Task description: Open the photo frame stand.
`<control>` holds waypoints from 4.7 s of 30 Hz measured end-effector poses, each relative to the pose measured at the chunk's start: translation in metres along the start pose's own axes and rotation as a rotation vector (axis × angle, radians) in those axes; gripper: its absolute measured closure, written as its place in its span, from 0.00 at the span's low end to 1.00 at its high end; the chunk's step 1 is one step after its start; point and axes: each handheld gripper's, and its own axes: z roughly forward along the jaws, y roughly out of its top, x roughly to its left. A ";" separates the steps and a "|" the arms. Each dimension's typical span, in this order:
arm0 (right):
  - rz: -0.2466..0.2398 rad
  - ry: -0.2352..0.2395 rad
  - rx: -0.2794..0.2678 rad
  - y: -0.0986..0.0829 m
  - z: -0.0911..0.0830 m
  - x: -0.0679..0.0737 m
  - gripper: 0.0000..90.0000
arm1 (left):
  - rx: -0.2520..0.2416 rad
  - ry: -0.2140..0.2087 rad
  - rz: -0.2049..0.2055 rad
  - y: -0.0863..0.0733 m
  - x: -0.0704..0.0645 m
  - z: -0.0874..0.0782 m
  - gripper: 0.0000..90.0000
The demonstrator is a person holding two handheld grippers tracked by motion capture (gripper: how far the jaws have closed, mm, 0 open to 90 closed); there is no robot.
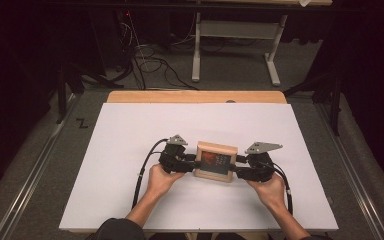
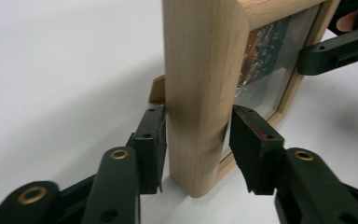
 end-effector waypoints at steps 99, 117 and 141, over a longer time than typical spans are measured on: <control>0.068 0.080 -0.018 0.011 0.012 -0.025 0.60 | -0.021 0.003 -0.019 0.001 0.000 0.000 0.62; 0.052 0.068 -0.031 0.011 0.010 -0.018 0.50 | -0.017 0.059 0.008 0.000 -0.004 -0.002 0.54; 0.027 -0.057 -0.138 0.006 -0.024 -0.014 0.42 | -0.104 0.081 0.015 0.003 -0.017 -0.025 0.48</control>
